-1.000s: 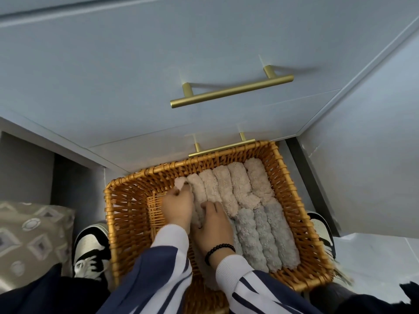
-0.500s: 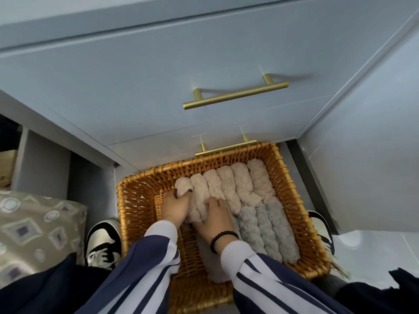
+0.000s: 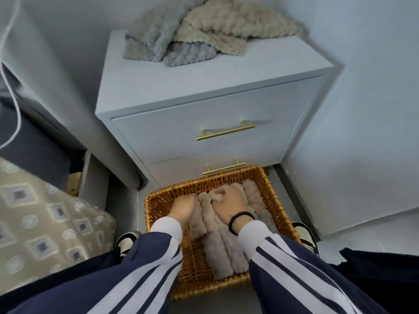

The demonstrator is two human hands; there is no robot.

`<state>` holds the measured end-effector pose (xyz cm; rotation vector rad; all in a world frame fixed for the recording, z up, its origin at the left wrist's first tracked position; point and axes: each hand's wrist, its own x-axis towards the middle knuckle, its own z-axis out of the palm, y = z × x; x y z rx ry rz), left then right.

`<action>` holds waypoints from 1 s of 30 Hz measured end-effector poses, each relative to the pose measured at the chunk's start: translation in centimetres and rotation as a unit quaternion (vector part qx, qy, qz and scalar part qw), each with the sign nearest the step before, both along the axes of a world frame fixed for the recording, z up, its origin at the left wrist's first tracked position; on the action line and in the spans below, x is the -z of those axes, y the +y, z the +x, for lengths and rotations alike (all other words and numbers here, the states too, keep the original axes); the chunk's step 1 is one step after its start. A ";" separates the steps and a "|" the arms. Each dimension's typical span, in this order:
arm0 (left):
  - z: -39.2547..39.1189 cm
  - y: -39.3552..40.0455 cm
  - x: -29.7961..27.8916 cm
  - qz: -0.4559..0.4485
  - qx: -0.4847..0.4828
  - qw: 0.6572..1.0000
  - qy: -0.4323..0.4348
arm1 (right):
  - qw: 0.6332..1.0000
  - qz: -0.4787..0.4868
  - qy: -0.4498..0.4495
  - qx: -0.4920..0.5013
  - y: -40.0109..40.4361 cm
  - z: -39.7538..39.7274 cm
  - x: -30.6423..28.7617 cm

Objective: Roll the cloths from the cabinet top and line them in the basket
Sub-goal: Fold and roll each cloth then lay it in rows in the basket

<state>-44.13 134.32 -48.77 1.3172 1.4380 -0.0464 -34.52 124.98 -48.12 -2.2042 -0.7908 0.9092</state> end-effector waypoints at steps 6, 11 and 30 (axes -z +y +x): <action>-0.8 -1.6 -8.3 0.007 -0.022 0.997 -0.073 | 0.994 0.077 -0.079 -0.024 -0.9 1.7 -8.9; -1.9 -3.2 -15.7 0.024 -0.018 0.988 -0.151 | 0.988 0.106 -0.106 -0.034 -1.7 2.1 -14.5; -1.4 -3.1 -29.4 0.081 -0.137 0.904 -0.396 | 0.971 0.165 -0.170 -0.043 -2.4 4.5 -24.7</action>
